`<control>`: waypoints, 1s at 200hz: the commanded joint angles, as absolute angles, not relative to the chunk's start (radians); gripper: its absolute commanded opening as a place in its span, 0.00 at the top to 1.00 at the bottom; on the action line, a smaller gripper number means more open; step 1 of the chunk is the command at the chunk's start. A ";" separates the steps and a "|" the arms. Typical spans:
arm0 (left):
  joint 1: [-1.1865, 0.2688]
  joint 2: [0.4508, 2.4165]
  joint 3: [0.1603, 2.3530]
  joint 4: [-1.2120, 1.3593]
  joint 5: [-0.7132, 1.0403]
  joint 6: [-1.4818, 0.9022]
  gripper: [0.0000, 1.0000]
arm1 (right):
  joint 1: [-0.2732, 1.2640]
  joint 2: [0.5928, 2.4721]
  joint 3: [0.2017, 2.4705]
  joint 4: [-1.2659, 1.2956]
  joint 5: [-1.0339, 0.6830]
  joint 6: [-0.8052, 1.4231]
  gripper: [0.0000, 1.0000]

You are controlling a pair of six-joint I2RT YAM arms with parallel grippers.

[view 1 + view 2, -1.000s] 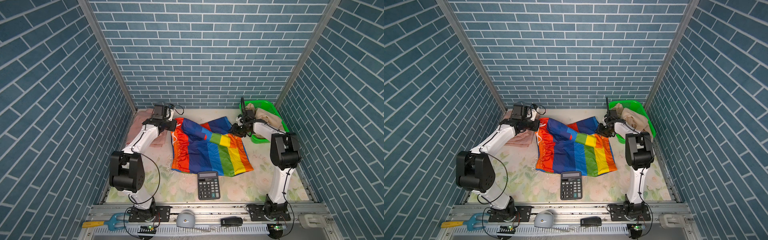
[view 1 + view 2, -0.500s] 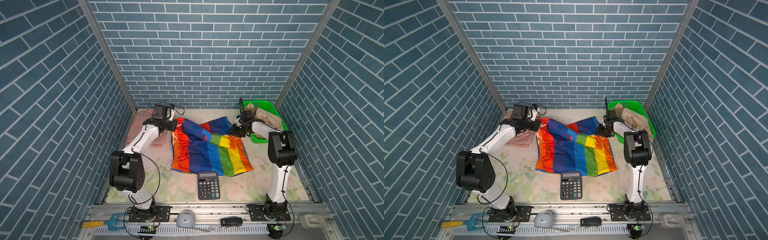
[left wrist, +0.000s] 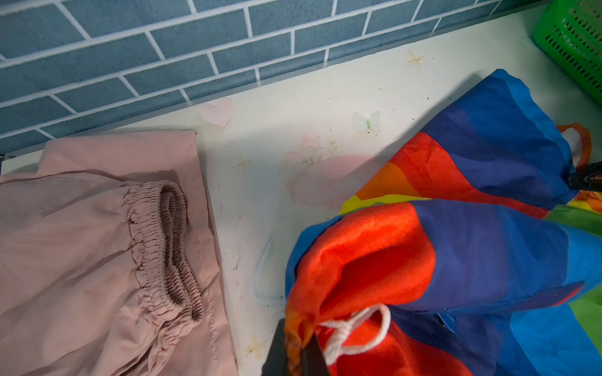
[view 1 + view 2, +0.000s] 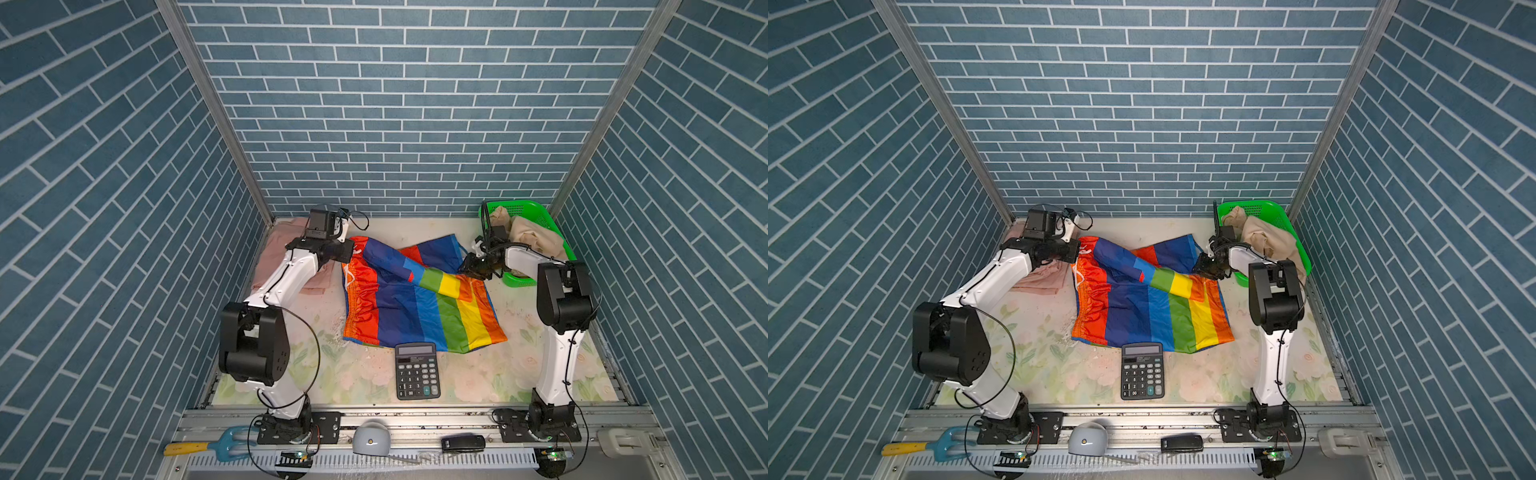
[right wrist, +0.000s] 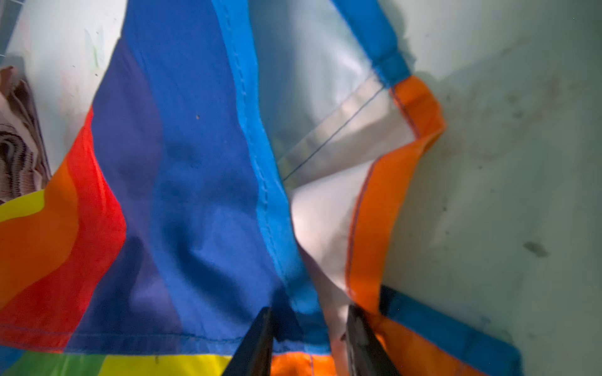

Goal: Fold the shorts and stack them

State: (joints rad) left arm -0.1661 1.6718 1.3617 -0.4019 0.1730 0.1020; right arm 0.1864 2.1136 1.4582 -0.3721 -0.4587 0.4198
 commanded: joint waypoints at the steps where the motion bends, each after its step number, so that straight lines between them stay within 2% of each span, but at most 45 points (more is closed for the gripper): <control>1: -0.172 1.676 1.359 -0.401 0.162 0.103 1.00 | 0.179 2.133 1.410 -0.331 -0.489 0.453 0.63; 24: -0.172 1.682 1.361 -0.402 0.163 0.100 1.00 | 0.179 2.138 1.382 -0.256 -0.547 0.500 0.73; 70: -0.172 1.682 1.359 -0.404 0.160 0.100 1.00 | 0.180 2.112 1.360 -0.186 -0.589 0.549 1.00; 121: -0.172 1.697 1.365 -0.416 0.111 0.094 1.00 | 0.161 2.020 1.428 -0.219 -0.610 0.573 1.00; 167: -0.171 1.718 1.384 -0.439 -0.061 0.077 1.00 | 0.074 1.854 1.415 -0.207 -0.636 0.641 1.00; 200: -0.168 1.725 1.391 -0.452 -0.204 0.057 1.00 | 0.043 1.724 1.287 -0.210 -0.628 0.657 1.00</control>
